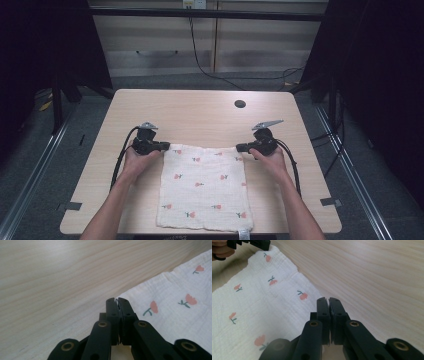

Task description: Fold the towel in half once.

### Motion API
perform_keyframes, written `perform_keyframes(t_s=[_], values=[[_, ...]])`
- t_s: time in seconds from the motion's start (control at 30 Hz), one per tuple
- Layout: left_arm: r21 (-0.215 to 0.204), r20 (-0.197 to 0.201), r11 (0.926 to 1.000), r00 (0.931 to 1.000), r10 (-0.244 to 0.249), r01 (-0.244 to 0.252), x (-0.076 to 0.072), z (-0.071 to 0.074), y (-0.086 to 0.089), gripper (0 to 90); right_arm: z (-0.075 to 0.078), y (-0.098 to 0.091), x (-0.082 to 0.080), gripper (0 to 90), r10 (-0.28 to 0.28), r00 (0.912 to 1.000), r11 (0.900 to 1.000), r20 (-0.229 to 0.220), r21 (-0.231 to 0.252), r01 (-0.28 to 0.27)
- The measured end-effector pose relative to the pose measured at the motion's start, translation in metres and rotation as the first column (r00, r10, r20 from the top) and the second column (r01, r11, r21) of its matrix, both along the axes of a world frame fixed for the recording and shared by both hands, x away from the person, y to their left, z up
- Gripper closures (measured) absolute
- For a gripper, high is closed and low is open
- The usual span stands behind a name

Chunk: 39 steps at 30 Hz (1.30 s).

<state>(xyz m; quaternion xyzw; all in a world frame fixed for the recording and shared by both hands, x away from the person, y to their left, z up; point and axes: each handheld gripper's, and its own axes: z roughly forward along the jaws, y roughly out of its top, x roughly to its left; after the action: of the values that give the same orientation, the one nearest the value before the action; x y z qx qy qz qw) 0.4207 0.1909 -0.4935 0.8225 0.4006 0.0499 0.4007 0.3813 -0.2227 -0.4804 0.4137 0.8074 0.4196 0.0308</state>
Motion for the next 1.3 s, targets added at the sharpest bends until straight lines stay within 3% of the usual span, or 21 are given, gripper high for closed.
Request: perform_keyframes(t_s=[0.17,0.27,0.43,0.8,0.97,1.3], values=[[-0.026,0.031,0.9994,0.9993,0.022,-0.021,-0.003,0.013,0.006,88.1,0.013,-0.003,0.0,87.6,-0.006,0.9993,0.9997,0.036,0.022,0.005],[-0.037,0.061,0.9993,0.9981,0.007,-0.005,-0.006,0.022,0.006,88.1,0.019,-0.002,-0.002,87.7,-0.005,0.9986,0.9995,0.053,0.032,0.003],[-0.044,0.072,0.9987,0.9971,-0.024,0.027,-0.006,0.035,0.006,88.2,0.026,-0.001,-0.001,87.6,-0.005,0.9978,0.9996,0.066,0.029,0.003],[-0.091,0.136,0.9958,0.9906,0.009,0.004,-0.006,0.066,0.011,88.2,0.053,0.001,0.002,87.6,-0.002,0.9929,0.9996,0.119,0.028,-0.001],[-0.108,0.144,0.9941,0.9896,0.009,0.007,-0.004,0.076,0.013,88.1,0.065,-0.001,0.005,87.7,-0.007,0.9913,0.9997,0.132,0.023,0.004],[-0.124,0.207,0.9922,0.9783,0.015,0.011,-0.006,0.105,0.01,88.2,0.096,-0.001,0.011,87.7,-0.005,0.984,1.0,0.178,0.002,0.005]])
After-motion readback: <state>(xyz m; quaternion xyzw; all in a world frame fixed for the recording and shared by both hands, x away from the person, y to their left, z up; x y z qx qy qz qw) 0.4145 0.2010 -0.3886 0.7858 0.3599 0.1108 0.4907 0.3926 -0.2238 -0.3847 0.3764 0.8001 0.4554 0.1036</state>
